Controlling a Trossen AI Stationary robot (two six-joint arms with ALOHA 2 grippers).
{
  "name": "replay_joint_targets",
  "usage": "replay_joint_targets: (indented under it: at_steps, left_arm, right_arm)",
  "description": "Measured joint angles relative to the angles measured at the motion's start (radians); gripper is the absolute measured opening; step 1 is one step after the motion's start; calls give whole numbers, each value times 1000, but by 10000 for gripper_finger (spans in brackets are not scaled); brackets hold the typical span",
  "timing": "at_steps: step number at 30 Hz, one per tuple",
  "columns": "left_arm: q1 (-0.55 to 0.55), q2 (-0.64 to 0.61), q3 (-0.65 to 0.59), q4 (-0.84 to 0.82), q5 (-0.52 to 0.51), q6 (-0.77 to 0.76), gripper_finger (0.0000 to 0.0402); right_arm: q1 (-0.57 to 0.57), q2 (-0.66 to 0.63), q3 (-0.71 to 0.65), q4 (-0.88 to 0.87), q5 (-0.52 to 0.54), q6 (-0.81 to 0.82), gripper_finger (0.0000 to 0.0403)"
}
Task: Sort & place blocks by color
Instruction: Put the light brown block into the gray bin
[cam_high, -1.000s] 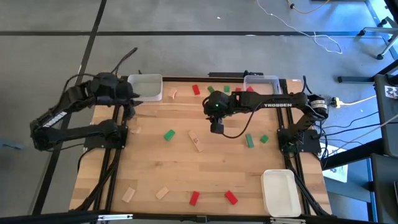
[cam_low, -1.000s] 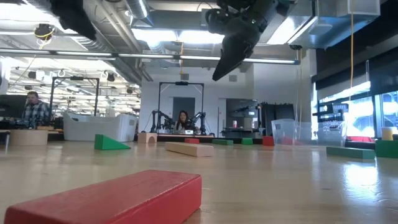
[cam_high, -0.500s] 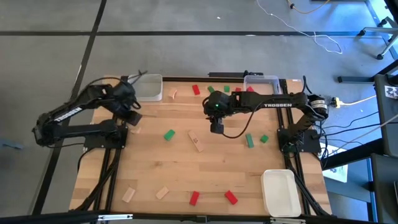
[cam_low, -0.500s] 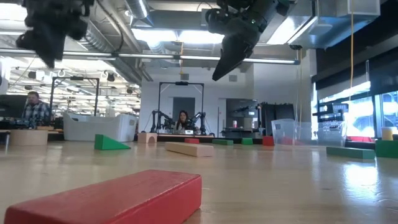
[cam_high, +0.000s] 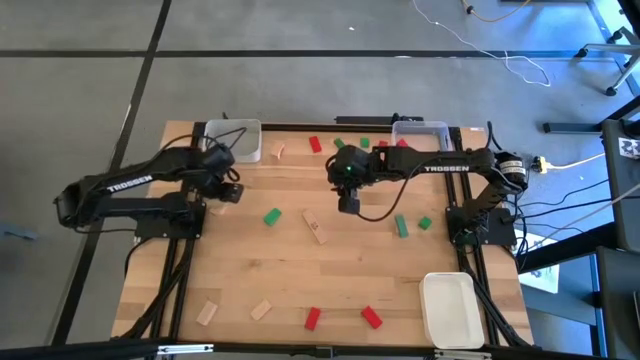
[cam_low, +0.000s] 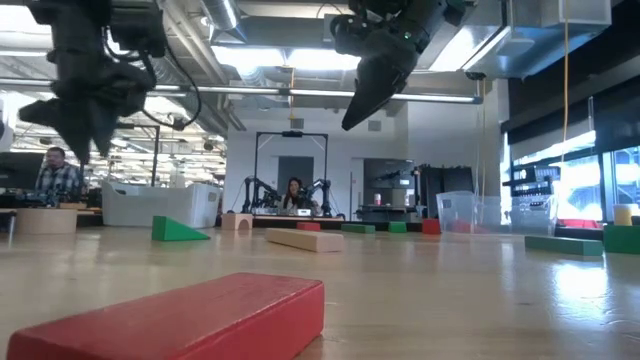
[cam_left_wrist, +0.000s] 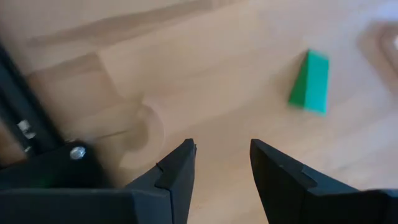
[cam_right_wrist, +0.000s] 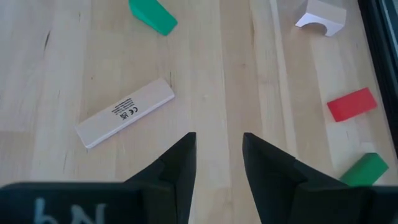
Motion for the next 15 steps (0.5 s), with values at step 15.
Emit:
replay_joint_targets:
  at_steps: [15]
  left_arm:
    - [-203,208,0,-2,-196,-242,147]
  right_arm:
    - [-36,0,0,0,0,-3,132]
